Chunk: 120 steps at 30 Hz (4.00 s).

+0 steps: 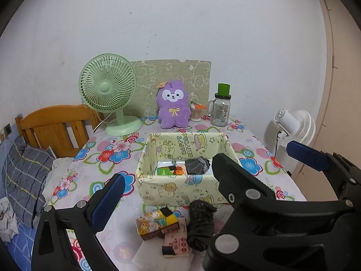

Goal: Organize soft objects
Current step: 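Withdraw both tools from the box back toward the remaining items, then move the right tool to the black wrapped bundle while the left tool approaches the white cloth, then grasp the black wrapped bundle with the right tool while the left tool grasps the white cloth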

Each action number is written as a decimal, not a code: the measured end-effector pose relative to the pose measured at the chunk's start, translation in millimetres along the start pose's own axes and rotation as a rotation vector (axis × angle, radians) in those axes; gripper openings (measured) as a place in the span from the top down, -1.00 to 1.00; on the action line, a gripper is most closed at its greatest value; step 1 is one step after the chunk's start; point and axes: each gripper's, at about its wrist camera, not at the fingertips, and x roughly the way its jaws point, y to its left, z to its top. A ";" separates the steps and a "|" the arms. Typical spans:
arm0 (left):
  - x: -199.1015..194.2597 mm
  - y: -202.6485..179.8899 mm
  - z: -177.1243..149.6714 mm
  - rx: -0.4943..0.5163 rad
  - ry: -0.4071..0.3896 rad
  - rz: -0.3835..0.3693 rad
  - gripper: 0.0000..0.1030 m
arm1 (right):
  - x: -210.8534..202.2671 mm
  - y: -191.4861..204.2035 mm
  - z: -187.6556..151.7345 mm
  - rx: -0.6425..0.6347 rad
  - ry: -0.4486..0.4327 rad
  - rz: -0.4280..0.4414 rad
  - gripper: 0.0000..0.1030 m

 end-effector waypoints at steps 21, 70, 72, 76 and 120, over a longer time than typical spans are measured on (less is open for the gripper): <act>-10.8 -3.8 -52.8 -0.010 0.044 -0.006 -0.99 | -9.3 5.2 -53.0 0.003 0.049 -0.024 -0.98; 38.3 24.0 -139.9 -0.039 0.236 0.056 -0.23 | 44.9 16.5 -137.4 -0.012 0.219 0.002 -0.96; 37.1 22.5 -140.9 -0.035 0.232 0.062 -0.14 | 46.0 15.9 -139.0 -0.011 0.226 -0.001 -0.96; 36.9 21.3 -142.1 -0.041 0.231 0.069 -0.08 | 49.7 13.2 -143.1 -0.008 0.245 -0.011 -0.96; 20.6 25.8 -138.2 -0.058 0.207 0.083 0.19 | 53.1 7.3 -141.5 0.075 0.266 0.002 -0.35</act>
